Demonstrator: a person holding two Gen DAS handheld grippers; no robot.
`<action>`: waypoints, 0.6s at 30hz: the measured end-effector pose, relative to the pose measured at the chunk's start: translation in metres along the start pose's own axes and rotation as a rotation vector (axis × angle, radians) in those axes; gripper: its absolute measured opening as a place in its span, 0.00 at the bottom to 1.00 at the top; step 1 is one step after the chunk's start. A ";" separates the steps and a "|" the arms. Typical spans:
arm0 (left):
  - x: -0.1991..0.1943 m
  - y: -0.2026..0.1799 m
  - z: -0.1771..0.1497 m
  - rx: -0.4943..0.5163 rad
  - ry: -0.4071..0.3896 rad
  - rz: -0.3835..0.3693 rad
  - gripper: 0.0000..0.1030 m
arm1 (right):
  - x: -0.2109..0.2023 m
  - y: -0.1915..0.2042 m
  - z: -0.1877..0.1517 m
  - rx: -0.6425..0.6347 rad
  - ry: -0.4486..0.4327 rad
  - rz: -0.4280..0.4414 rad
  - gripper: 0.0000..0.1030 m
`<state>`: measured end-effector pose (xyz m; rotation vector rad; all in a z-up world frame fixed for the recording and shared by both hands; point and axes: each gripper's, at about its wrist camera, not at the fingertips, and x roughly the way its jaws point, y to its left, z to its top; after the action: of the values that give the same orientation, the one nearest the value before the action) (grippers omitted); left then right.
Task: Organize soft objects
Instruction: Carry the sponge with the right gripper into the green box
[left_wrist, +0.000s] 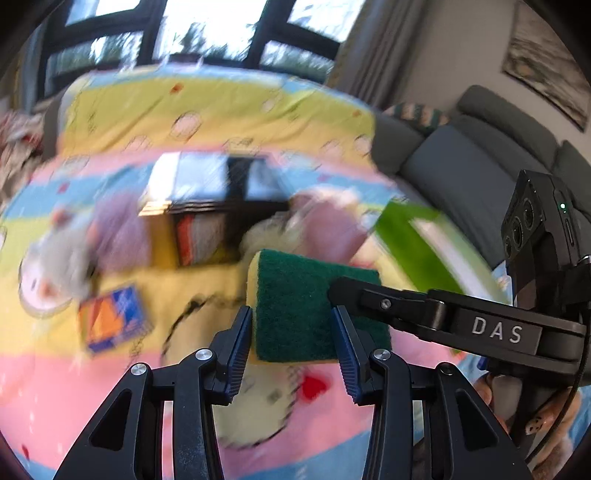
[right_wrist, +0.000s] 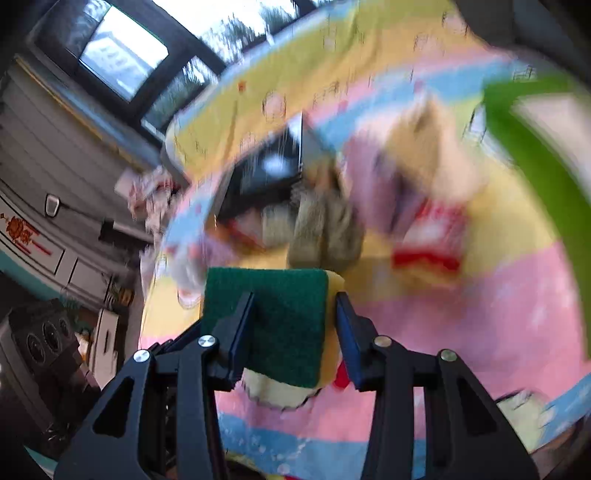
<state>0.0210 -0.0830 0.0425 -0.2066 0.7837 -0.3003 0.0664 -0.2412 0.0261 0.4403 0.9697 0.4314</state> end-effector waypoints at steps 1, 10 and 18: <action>0.000 -0.010 0.008 0.014 -0.017 -0.010 0.43 | -0.011 -0.003 0.008 -0.004 -0.037 -0.008 0.41; 0.044 -0.117 0.077 0.128 -0.083 -0.202 0.43 | -0.106 -0.065 0.068 0.040 -0.314 -0.116 0.41; 0.129 -0.177 0.075 0.234 0.054 -0.259 0.43 | -0.118 -0.149 0.064 0.252 -0.356 -0.220 0.38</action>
<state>0.1279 -0.2876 0.0613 -0.0793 0.7686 -0.6409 0.0850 -0.4382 0.0586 0.6076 0.7162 0.0258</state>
